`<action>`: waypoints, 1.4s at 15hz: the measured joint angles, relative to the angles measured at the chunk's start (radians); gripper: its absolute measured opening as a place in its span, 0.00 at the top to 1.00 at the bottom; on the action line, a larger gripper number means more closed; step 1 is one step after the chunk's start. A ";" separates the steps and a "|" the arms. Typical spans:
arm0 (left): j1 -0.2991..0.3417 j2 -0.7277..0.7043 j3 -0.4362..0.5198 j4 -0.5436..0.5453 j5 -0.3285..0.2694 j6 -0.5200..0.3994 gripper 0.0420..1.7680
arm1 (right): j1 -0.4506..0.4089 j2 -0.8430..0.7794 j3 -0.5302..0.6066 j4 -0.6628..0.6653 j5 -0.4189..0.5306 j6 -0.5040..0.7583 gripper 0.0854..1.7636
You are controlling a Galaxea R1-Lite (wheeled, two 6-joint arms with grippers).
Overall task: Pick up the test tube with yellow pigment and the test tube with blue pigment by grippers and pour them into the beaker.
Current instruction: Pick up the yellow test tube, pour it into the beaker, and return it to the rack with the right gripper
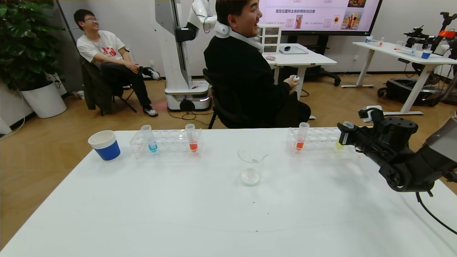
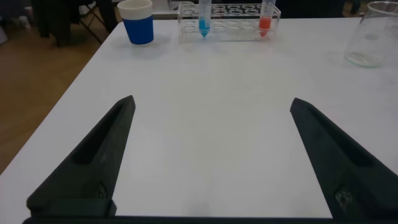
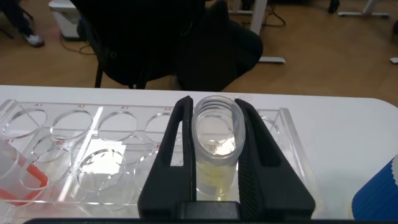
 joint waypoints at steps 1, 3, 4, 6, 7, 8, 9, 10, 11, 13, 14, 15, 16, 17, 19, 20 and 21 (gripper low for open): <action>0.003 0.000 0.000 0.000 0.000 0.000 0.02 | 0.001 0.001 -0.001 0.000 0.000 0.000 0.81; 0.001 0.000 0.000 0.000 0.000 0.000 0.02 | 0.004 -0.003 -0.001 0.003 0.000 0.000 0.70; 0.001 0.000 0.000 0.000 0.000 0.000 0.02 | 0.004 -0.007 0.000 0.004 0.001 -0.001 0.74; 0.001 0.000 0.000 0.000 0.000 0.000 0.02 | 0.003 -0.022 0.001 0.004 0.002 -0.003 0.74; 0.000 0.000 0.000 0.000 0.000 0.000 0.02 | 0.003 -0.034 0.001 0.006 0.002 -0.003 0.74; 0.001 0.000 0.000 0.000 0.000 0.000 0.02 | 0.003 -0.049 0.001 0.026 0.002 -0.003 0.74; 0.002 0.000 0.000 0.000 0.000 0.000 0.02 | 0.003 -0.068 0.000 0.053 0.003 -0.003 0.74; 0.001 0.000 0.000 0.000 0.000 0.000 0.02 | 0.004 -0.095 -0.008 0.094 0.003 -0.004 0.74; 0.001 0.000 0.000 0.000 0.000 0.000 0.02 | 0.006 -0.128 -0.023 0.154 0.003 -0.004 0.74; 0.001 0.000 0.000 0.000 0.000 0.000 0.02 | 0.010 -0.195 -0.061 0.278 0.008 -0.003 0.74; 0.001 0.000 0.000 0.000 0.000 0.000 0.02 | 0.009 -0.225 -0.077 0.309 0.008 -0.010 0.74; 0.001 0.000 0.000 0.000 0.000 0.000 0.02 | 0.003 -0.244 -0.085 0.313 0.007 -0.027 0.74; 0.000 0.000 0.000 0.000 0.000 0.000 0.02 | -0.001 -0.257 -0.087 0.316 0.007 -0.040 0.74; 0.001 0.000 0.000 0.000 0.000 0.000 0.02 | -0.005 -0.267 -0.090 0.318 0.006 -0.043 0.74; 0.001 0.000 0.000 0.000 0.000 0.000 0.02 | 0.005 -0.276 -0.094 0.320 0.024 -0.046 0.74; 0.001 0.000 0.000 0.000 0.000 0.000 0.02 | 0.020 -0.280 -0.097 0.319 0.052 -0.047 0.74; 0.001 0.000 0.000 0.000 0.000 0.000 0.02 | 0.038 -0.282 -0.099 0.317 0.089 -0.047 0.74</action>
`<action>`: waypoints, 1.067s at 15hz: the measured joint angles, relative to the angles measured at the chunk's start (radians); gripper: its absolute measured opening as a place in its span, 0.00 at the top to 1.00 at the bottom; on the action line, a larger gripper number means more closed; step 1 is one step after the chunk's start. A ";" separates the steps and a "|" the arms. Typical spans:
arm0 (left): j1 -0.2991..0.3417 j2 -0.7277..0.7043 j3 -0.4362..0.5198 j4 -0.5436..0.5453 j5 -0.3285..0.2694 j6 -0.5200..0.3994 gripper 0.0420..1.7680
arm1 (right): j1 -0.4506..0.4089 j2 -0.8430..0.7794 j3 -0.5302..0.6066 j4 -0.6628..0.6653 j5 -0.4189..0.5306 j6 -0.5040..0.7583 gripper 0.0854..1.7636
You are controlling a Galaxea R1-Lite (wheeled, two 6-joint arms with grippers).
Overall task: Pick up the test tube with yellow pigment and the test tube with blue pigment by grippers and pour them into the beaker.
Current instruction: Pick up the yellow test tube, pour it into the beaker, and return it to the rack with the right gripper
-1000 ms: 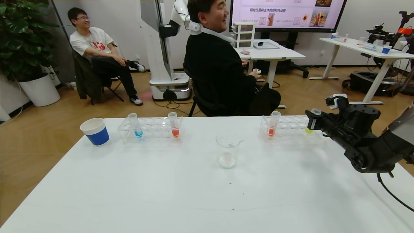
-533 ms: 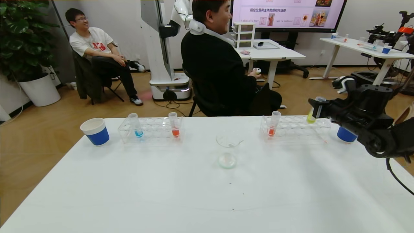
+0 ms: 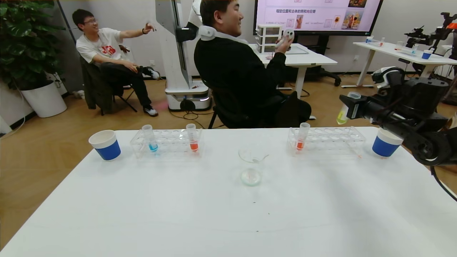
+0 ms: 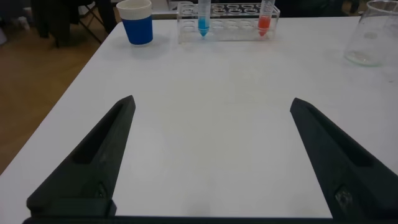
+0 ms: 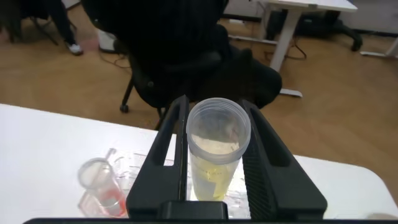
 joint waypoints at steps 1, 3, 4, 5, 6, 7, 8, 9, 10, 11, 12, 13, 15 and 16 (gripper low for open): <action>0.000 0.000 0.000 0.000 0.000 0.000 0.02 | 0.022 -0.001 -0.007 -0.001 0.036 -0.001 0.74; 0.000 0.000 0.000 0.000 0.000 0.000 0.02 | 0.073 -0.002 -0.042 -0.001 0.085 -0.047 0.74; 0.000 0.000 0.000 0.000 0.000 0.000 0.02 | 0.100 -0.001 -0.060 -0.002 0.112 -0.093 0.74; 0.000 0.000 0.000 0.000 0.000 0.000 0.02 | 0.130 0.001 -0.076 -0.003 0.161 -0.136 0.74; 0.000 0.000 0.000 0.000 0.000 0.000 0.02 | 0.162 0.003 -0.084 -0.007 0.207 -0.171 0.74; 0.000 0.000 0.000 0.000 0.000 0.000 0.02 | 0.194 0.004 -0.087 -0.009 0.246 -0.204 0.74; 0.000 0.000 0.000 0.000 0.000 0.000 0.02 | 0.230 0.005 -0.086 -0.012 0.268 -0.244 0.74; 0.000 0.000 0.000 0.000 0.000 0.000 0.02 | 0.262 0.008 -0.082 -0.013 0.281 -0.291 0.74; 0.000 0.000 0.000 0.000 0.000 0.000 0.02 | 0.290 0.013 -0.078 -0.016 0.295 -0.341 0.74; 0.000 0.000 0.000 0.000 0.000 0.000 0.02 | 0.316 0.020 -0.074 -0.025 0.307 -0.381 0.74; 0.000 0.000 0.000 0.000 0.000 0.000 0.02 | 0.335 0.029 -0.069 -0.039 0.317 -0.413 0.74; 0.000 0.000 0.000 0.000 0.000 0.000 0.02 | 0.348 0.039 -0.066 -0.064 0.324 -0.441 0.74; 0.000 0.000 0.000 0.000 0.000 0.000 0.02 | 0.364 0.066 -0.063 -0.127 0.335 -0.504 0.74; 0.000 0.000 0.000 0.000 0.000 0.000 0.02 | 0.369 0.082 -0.063 -0.152 0.348 -0.543 0.74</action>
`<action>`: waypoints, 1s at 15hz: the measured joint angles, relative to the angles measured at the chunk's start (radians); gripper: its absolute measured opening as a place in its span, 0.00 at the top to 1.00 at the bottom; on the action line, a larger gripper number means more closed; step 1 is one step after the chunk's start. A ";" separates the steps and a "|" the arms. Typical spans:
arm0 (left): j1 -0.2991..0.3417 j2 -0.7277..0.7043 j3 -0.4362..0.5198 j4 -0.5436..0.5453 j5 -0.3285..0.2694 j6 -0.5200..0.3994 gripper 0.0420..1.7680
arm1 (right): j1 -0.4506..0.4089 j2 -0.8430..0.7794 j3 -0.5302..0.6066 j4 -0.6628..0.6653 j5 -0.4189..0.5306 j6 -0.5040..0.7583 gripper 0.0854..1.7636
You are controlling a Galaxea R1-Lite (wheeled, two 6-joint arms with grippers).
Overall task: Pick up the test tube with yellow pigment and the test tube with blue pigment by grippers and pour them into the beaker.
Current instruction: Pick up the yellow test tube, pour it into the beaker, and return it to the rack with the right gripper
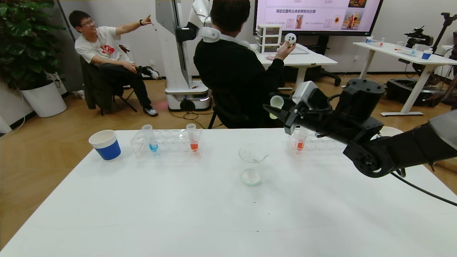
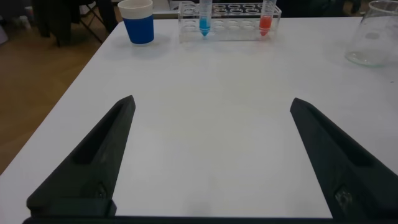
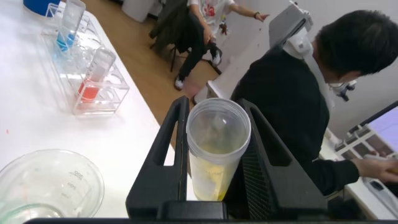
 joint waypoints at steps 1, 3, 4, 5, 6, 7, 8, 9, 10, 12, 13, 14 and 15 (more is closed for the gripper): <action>0.000 0.000 0.000 0.000 0.000 0.000 0.02 | 0.004 0.015 0.000 -0.015 0.014 -0.038 0.74; 0.000 0.000 0.000 0.000 0.000 0.000 0.02 | 0.007 0.041 -0.002 -0.033 0.046 -0.109 0.74; 0.000 0.000 0.000 0.000 0.000 0.000 0.02 | 0.007 0.054 -0.002 -0.034 0.058 -0.147 0.74; 0.000 0.000 0.000 0.000 0.000 0.000 0.02 | 0.006 0.066 -0.002 -0.036 0.068 -0.191 0.74; 0.000 0.000 0.000 0.000 0.000 0.000 0.02 | 0.007 0.077 -0.004 -0.038 0.076 -0.235 0.74; 0.000 0.000 0.000 0.000 0.000 0.000 0.02 | 0.011 0.085 -0.005 -0.040 0.084 -0.277 0.74; 0.000 0.000 0.000 0.000 0.000 0.000 0.02 | 0.014 0.091 -0.007 -0.040 0.094 -0.309 0.74; 0.000 0.000 0.000 0.000 0.000 0.000 0.02 | 0.020 0.095 -0.011 -0.039 0.101 -0.334 0.74; 0.000 0.000 0.000 0.000 0.000 0.000 0.02 | 0.027 0.098 -0.014 -0.040 0.104 -0.357 0.74; 0.000 0.000 0.000 0.000 0.000 0.000 0.02 | 0.039 0.106 -0.017 -0.040 0.127 -0.407 0.74; 0.000 0.000 0.000 0.000 0.000 0.000 0.02 | 0.042 0.112 -0.022 -0.041 0.139 -0.434 0.74; 0.000 0.000 0.000 0.000 0.000 0.000 0.02 | 0.045 0.119 -0.029 -0.043 0.150 -0.459 0.74; 0.000 0.000 0.000 0.000 0.000 0.000 0.02 | 0.045 0.127 -0.034 -0.050 0.171 -0.478 0.74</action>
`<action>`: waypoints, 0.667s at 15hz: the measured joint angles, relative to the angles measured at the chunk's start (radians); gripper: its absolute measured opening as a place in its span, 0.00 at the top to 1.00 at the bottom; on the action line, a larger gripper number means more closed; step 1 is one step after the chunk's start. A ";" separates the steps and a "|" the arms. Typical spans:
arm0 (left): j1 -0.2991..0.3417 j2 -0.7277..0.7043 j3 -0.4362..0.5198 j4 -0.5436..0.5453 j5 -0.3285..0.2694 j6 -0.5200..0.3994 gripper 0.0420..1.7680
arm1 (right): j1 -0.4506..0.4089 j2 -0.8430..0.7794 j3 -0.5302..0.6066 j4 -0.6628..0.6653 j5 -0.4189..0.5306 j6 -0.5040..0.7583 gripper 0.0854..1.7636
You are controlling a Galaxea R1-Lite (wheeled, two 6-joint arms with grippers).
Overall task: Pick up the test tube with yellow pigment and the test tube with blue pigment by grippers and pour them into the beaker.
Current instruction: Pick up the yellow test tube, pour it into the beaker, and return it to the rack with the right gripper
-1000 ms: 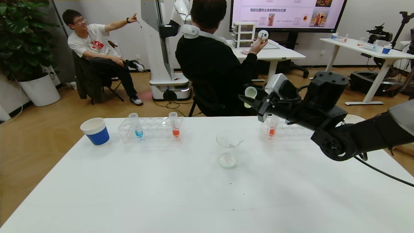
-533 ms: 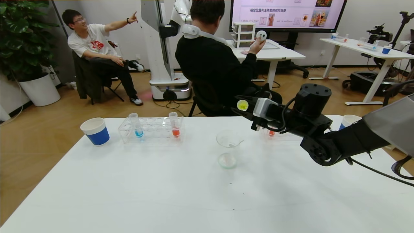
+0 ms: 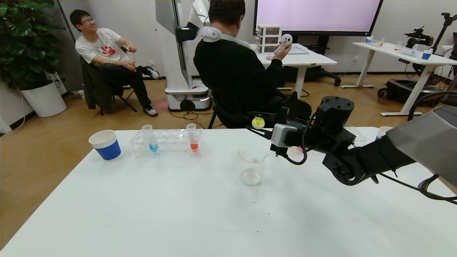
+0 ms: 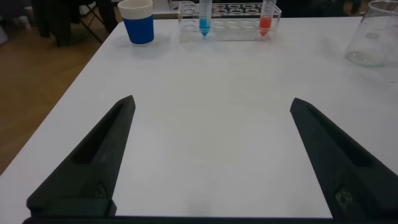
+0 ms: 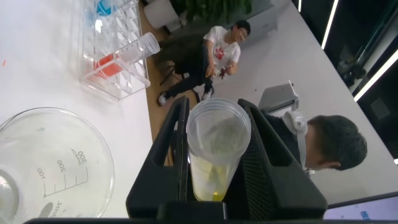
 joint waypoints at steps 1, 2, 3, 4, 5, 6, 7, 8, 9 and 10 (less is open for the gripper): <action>0.000 0.000 0.000 0.000 0.000 0.000 0.02 | -0.003 0.010 -0.007 -0.018 0.021 -0.014 0.74; 0.000 0.000 0.000 0.000 0.000 0.000 0.02 | -0.005 0.018 -0.011 -0.038 0.035 -0.026 0.74; 0.000 0.000 0.000 0.000 0.000 0.000 0.02 | -0.008 0.026 -0.013 -0.050 0.039 -0.034 0.74; 0.000 0.000 0.000 0.000 0.000 0.000 0.02 | -0.010 0.034 -0.014 -0.054 0.040 -0.051 0.74; 0.000 0.000 0.000 0.000 0.000 0.000 0.02 | -0.011 0.038 -0.015 -0.054 0.040 -0.075 0.74; 0.000 0.000 0.000 0.000 0.000 0.000 0.02 | -0.014 0.042 -0.016 -0.054 0.040 -0.098 0.74; 0.000 0.000 0.000 0.000 0.000 0.000 0.02 | -0.017 0.047 -0.016 -0.055 0.040 -0.125 0.74; 0.000 0.000 0.000 0.000 0.000 0.000 0.02 | -0.020 0.050 -0.016 -0.054 0.040 -0.146 0.74; 0.000 0.000 0.000 0.000 0.000 0.000 0.02 | -0.023 0.054 -0.017 -0.055 0.039 -0.167 0.74; 0.000 0.000 0.000 0.000 0.000 0.000 0.02 | -0.026 0.060 -0.022 -0.061 0.038 -0.180 0.74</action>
